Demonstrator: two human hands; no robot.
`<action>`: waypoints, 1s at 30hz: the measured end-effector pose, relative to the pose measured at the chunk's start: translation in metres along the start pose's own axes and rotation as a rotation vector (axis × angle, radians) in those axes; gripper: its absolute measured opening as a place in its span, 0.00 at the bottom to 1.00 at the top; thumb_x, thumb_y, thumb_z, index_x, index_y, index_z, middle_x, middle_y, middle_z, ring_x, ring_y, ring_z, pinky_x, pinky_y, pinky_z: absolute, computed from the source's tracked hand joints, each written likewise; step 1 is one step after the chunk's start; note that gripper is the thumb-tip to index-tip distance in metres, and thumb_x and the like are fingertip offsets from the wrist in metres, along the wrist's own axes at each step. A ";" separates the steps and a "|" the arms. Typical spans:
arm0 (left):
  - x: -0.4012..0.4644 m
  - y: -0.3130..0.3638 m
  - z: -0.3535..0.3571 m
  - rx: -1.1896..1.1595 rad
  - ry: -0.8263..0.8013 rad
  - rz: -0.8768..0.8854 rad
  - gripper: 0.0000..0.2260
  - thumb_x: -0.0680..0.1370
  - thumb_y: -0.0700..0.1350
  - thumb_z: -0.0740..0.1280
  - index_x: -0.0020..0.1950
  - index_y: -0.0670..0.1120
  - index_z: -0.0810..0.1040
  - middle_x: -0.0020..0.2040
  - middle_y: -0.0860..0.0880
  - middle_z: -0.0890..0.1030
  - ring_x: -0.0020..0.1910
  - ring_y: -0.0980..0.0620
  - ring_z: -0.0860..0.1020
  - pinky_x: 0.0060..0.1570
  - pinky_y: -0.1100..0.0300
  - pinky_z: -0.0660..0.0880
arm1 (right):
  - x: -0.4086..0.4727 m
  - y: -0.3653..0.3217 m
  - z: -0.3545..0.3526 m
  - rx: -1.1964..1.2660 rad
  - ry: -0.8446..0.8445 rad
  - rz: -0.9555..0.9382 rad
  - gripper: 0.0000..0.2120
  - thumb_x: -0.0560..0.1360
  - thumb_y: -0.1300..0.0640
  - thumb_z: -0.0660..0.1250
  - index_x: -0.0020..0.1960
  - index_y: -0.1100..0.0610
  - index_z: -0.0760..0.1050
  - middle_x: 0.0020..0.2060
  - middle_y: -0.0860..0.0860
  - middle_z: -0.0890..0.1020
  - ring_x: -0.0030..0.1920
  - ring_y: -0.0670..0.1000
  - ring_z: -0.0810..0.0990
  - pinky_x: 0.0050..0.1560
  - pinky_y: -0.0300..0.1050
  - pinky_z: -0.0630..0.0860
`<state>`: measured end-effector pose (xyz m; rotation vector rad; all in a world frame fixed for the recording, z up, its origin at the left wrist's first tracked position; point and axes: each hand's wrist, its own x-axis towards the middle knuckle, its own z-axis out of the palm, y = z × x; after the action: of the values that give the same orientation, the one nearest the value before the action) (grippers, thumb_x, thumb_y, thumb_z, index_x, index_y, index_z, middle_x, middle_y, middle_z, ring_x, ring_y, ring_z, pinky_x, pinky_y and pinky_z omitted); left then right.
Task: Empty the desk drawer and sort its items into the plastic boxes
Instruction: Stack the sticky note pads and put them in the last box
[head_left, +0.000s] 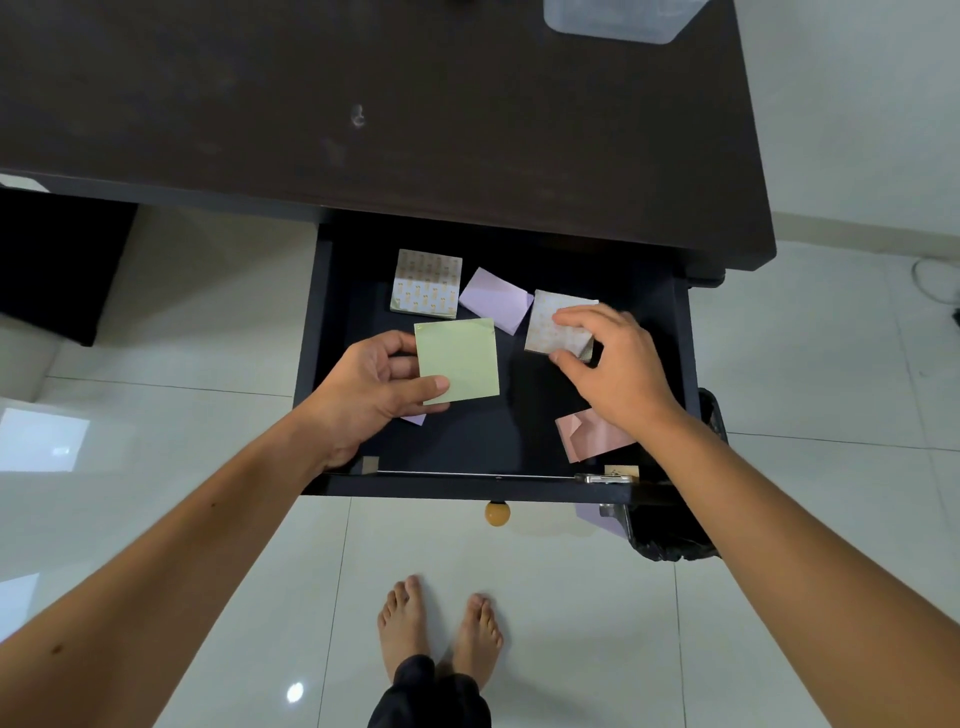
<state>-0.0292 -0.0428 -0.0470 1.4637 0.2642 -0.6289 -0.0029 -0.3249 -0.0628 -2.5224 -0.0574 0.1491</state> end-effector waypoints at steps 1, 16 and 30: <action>0.000 0.000 0.000 0.003 0.001 0.001 0.17 0.79 0.32 0.72 0.67 0.39 0.76 0.56 0.44 0.88 0.55 0.45 0.88 0.51 0.57 0.85 | 0.005 -0.001 -0.001 -0.012 0.012 0.011 0.23 0.76 0.58 0.76 0.70 0.56 0.79 0.67 0.50 0.79 0.69 0.54 0.73 0.70 0.47 0.72; 0.006 -0.007 -0.005 0.047 0.047 0.026 0.19 0.81 0.32 0.70 0.70 0.41 0.73 0.57 0.44 0.88 0.58 0.47 0.87 0.58 0.52 0.84 | 0.006 -0.009 -0.007 0.086 -0.057 0.219 0.21 0.75 0.60 0.77 0.64 0.51 0.75 0.60 0.50 0.73 0.55 0.51 0.77 0.46 0.31 0.75; 0.001 -0.002 -0.004 0.049 -0.045 0.032 0.17 0.82 0.32 0.68 0.70 0.42 0.73 0.57 0.43 0.88 0.58 0.44 0.87 0.60 0.50 0.83 | -0.004 -0.046 -0.002 0.709 -0.198 0.181 0.14 0.76 0.60 0.77 0.60 0.49 0.83 0.54 0.47 0.88 0.55 0.46 0.87 0.56 0.45 0.84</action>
<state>-0.0287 -0.0395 -0.0494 1.4964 0.1913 -0.6453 -0.0065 -0.2885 -0.0339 -1.7960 0.1250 0.4133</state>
